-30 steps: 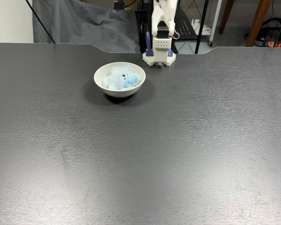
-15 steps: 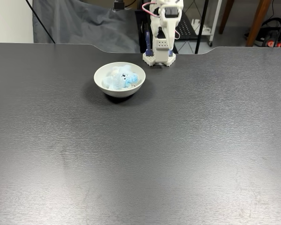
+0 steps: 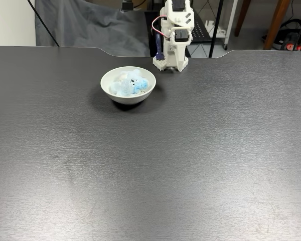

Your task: Grasp a skyblue doll and put it in the white bowl.

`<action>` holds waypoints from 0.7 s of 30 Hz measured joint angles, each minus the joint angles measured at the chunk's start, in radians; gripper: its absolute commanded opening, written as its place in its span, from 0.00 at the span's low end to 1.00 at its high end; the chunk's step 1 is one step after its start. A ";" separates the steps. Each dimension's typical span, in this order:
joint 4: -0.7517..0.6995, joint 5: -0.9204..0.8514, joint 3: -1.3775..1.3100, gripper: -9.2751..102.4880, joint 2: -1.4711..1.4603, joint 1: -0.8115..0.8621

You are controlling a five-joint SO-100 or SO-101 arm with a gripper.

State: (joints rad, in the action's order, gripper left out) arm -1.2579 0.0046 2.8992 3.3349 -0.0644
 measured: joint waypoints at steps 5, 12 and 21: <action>0.000 0.000 0.002 0.07 0.000 0.081; 0.000 0.000 0.023 0.07 0.000 0.117; 0.000 0.000 0.041 0.07 0.000 0.120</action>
State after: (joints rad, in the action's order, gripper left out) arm -1.2579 0.0046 2.9406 3.3349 0.0552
